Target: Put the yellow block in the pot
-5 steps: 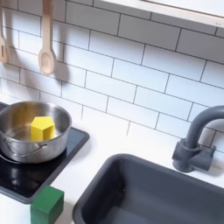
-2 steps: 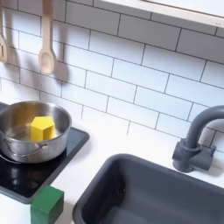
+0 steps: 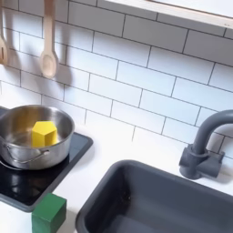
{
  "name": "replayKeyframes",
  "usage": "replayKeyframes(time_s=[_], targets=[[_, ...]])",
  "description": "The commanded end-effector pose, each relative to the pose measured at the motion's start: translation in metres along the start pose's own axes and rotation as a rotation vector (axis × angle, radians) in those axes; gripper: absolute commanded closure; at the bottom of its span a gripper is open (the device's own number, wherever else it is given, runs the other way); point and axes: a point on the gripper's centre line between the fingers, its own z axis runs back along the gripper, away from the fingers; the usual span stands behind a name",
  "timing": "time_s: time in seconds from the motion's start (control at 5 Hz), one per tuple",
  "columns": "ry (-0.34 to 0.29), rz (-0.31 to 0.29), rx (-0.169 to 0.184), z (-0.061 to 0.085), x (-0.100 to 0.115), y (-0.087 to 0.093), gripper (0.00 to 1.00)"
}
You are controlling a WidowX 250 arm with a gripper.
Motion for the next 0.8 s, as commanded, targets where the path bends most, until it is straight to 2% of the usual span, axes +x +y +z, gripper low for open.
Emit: replayKeyframes(time_s=[0.0, 0.2, 0.4, 0.6], targets=[[-0.005, 0.009, 0.011, -0.013, -0.003, 0.008, 0.0], [-0.013, -0.001, 0.004, -0.014, -0.004, 0.005, 0.0], [0.017, 0.013, -0.028, -0.013, -0.004, -0.002, 0.0], [0.02, 0.006, -0.035, -0.016, -0.007, -0.005, 0.0]])
